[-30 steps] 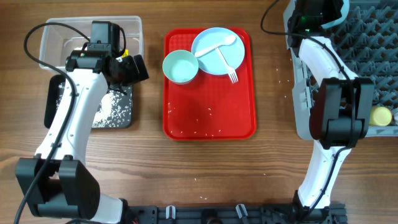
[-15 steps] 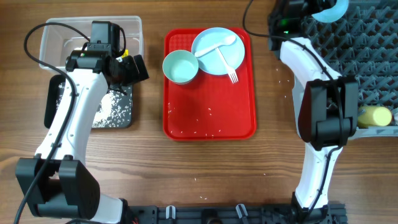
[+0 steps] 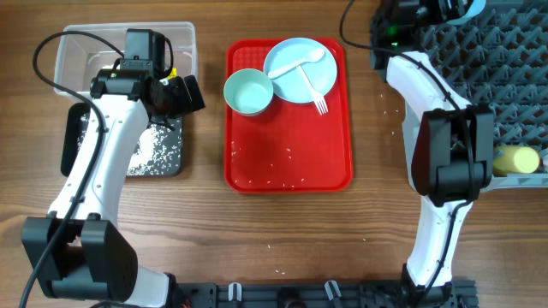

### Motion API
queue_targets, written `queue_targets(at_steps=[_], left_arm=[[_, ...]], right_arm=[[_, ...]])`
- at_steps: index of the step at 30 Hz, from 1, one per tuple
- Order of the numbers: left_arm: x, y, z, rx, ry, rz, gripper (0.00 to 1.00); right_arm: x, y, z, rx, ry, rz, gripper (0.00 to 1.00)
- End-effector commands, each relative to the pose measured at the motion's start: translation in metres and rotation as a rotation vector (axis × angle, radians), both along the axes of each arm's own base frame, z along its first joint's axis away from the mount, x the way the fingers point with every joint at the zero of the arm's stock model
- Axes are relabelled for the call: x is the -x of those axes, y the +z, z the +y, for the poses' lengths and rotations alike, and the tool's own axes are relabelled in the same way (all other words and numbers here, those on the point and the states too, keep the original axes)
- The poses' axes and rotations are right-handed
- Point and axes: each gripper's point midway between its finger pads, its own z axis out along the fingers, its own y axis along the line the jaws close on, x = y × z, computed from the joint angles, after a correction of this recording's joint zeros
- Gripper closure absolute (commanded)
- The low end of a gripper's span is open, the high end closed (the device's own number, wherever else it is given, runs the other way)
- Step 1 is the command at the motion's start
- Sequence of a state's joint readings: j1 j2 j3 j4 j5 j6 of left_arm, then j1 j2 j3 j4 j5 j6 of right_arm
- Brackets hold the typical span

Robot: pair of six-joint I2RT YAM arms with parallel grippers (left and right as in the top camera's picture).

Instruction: Sort waste into correct bins and load items into the dishwasher rack

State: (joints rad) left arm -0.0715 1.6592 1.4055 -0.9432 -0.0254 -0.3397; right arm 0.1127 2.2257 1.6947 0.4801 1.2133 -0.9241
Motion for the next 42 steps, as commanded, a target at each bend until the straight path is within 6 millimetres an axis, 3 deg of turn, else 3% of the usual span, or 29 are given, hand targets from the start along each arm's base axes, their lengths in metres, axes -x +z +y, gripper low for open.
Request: queue_targets(at_steps=[1,5,7,8,10,12,14,15,17,20,21,24,29,31,33,36,37,42], left_arm=[[0.000,-0.003,0.002,0.002,0.018,0.009,0.00],[0.000,-0.003,0.002,0.002,0.018,0.009,0.00],[0.000,-0.003,0.002,0.002,0.018,0.009,0.00],[0.000,-0.003,0.002,0.002,0.018,0.009,0.00],[0.000,-0.003,0.002,0.002,0.018,0.009,0.00],[0.000,-0.003,0.002,0.002,0.018,0.009,0.00],[0.000,-0.003,0.002,0.002,0.018,0.009,0.00],[0.000,-0.003,0.002,0.002,0.018,0.009,0.00],[0.000,-0.003,0.002,0.002,0.018,0.009,0.00],[0.000,-0.003,0.002,0.002,0.018,0.009,0.00],[0.000,-0.003,0.002,0.002,0.018,0.009,0.00],[0.000,-0.003,0.002,0.002,0.018,0.009,0.00],[0.000,-0.003,0.002,0.002,0.018,0.009,0.00],[0.000,-0.003,0.002,0.002,0.018,0.009,0.00],[0.000,-0.003,0.002,0.002,0.018,0.009,0.00],[0.000,-0.003,0.002,0.002,0.018,0.009,0.00],[0.000,-0.003,0.002,0.002,0.018,0.009,0.00],[0.000,-0.003,0.002,0.002,0.018,0.009,0.00]], right_arm=[[0.008,-0.012,-0.018,-0.018,-0.070,0.005,0.00],[-0.001,-0.061,0.002,-0.120,0.052,0.138,0.00],[-0.005,-0.092,0.029,-0.225,0.153,0.192,0.00],[-0.006,-0.099,0.040,-0.255,0.188,0.209,0.00],[-0.008,-0.116,0.078,-0.394,0.309,0.233,0.00],[-0.006,-0.108,0.112,-0.548,0.406,0.185,0.00],[-0.005,-0.087,0.130,-0.670,0.479,0.138,0.00],[-0.003,-0.072,0.135,-0.735,0.509,0.106,0.01],[0.005,-0.022,0.139,-0.883,0.603,0.018,0.03],[0.015,0.035,0.111,-1.014,0.630,-0.159,0.11],[0.017,0.043,0.099,-1.038,0.615,-0.203,0.12],[0.023,0.056,0.031,-1.202,0.508,-0.388,0.14],[0.037,0.045,-0.041,-1.409,0.460,-0.465,0.12],[0.043,0.045,-0.062,-1.351,0.453,-0.421,0.02],[0.045,0.034,-0.074,-1.277,0.418,-0.363,0.01],[0.039,0.010,-0.082,-1.268,0.372,-0.335,0.00],[0.030,-0.007,-0.082,-1.308,0.357,-0.341,0.00],[-0.002,-0.059,-0.067,-1.515,0.370,-0.376,0.00]])
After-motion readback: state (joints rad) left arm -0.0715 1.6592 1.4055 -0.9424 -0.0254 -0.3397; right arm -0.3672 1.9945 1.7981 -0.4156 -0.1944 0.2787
